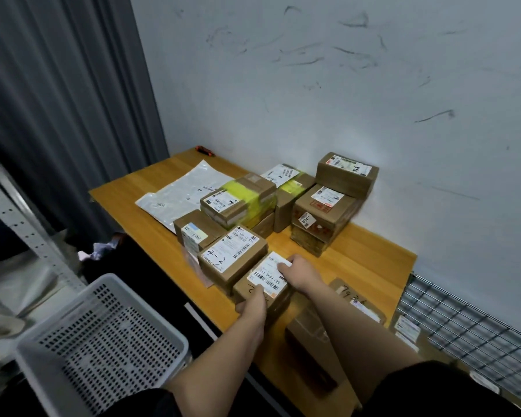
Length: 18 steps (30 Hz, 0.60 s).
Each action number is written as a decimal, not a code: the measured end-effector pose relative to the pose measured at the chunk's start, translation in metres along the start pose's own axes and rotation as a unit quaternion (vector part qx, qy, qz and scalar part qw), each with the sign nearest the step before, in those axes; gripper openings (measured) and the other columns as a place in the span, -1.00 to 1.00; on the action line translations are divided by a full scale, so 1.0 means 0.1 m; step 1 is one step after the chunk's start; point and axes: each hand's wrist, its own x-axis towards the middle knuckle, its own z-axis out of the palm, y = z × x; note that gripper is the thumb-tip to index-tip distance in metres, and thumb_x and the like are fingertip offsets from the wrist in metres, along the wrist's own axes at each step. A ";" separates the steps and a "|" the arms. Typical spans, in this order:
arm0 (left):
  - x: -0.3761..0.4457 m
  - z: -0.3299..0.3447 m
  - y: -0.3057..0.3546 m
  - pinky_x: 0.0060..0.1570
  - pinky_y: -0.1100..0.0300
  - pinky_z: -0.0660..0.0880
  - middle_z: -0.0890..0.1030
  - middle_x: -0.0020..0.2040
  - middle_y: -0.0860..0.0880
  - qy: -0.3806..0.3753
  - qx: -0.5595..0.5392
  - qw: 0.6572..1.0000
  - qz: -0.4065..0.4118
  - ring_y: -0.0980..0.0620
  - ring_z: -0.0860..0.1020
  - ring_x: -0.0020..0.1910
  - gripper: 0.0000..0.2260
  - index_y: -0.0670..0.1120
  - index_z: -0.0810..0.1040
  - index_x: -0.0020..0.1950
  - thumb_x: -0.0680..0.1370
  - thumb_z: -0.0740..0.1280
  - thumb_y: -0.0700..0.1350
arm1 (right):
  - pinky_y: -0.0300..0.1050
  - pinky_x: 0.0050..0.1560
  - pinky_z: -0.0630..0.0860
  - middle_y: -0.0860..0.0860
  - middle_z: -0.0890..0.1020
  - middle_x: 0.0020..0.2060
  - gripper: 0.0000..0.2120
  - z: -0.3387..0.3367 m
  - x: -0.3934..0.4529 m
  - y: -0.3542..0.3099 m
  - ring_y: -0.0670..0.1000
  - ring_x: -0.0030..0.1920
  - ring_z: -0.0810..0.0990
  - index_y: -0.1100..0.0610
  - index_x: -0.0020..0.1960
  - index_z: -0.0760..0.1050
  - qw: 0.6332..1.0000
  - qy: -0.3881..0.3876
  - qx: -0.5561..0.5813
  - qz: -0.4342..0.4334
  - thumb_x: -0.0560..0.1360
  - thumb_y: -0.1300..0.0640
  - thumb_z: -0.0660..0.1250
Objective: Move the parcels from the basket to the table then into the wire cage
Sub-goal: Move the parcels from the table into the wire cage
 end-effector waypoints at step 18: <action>-0.72 1.10 0.62 -0.05 0.11 0.52 0.53 0.14 -0.07 -0.272 0.312 0.887 0.206 0.00 0.53 -0.02 -0.42 -0.06 0.28 0.31 0.46 0.36 0.24 | -0.11 -0.14 0.51 0.03 0.53 -0.01 -0.55 -1.43 -0.75 0.95 0.06 -0.05 0.52 0.12 0.38 0.27 0.924 0.165 0.334 0.088 0.57 -0.05 0.26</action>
